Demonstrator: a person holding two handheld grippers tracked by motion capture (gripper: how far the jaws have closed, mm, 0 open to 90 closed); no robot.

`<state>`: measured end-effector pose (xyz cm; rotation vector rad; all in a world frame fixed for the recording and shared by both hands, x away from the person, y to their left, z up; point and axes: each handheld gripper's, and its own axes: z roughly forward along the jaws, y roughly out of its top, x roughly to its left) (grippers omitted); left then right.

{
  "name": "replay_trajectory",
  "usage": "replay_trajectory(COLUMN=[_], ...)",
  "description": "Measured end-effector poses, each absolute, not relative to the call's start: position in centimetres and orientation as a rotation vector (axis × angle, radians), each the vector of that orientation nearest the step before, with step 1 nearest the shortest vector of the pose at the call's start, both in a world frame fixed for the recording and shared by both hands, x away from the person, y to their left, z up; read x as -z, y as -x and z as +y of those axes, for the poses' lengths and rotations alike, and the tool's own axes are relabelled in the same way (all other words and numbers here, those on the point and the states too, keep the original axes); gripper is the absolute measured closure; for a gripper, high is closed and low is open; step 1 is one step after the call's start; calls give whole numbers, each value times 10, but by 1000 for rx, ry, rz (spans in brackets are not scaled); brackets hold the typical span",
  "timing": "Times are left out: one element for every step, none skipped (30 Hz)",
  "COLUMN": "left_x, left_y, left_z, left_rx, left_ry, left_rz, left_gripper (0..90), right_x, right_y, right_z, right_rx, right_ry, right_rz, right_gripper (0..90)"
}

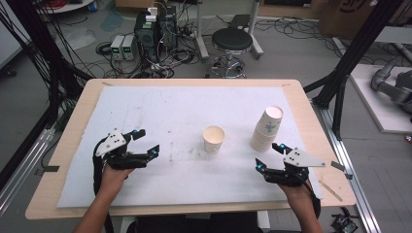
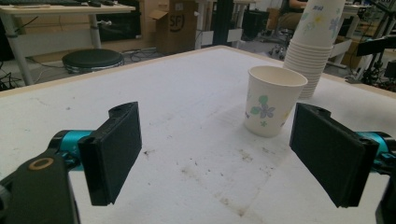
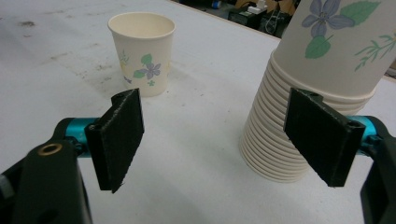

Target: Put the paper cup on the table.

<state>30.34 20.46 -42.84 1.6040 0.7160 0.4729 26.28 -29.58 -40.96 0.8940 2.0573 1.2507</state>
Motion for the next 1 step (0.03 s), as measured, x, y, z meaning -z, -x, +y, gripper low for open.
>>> replay_trajectory(left_x=[429], left_y=[-304], left_z=[204], left_rx=[-474], left_ry=[-1607], left_rz=[717], left_gripper=[168], right_x=[410], right_y=[-263], right_z=[-296], right_rx=[-1254], right_ry=[-898], right_rz=[2060], right_gripper=[205])
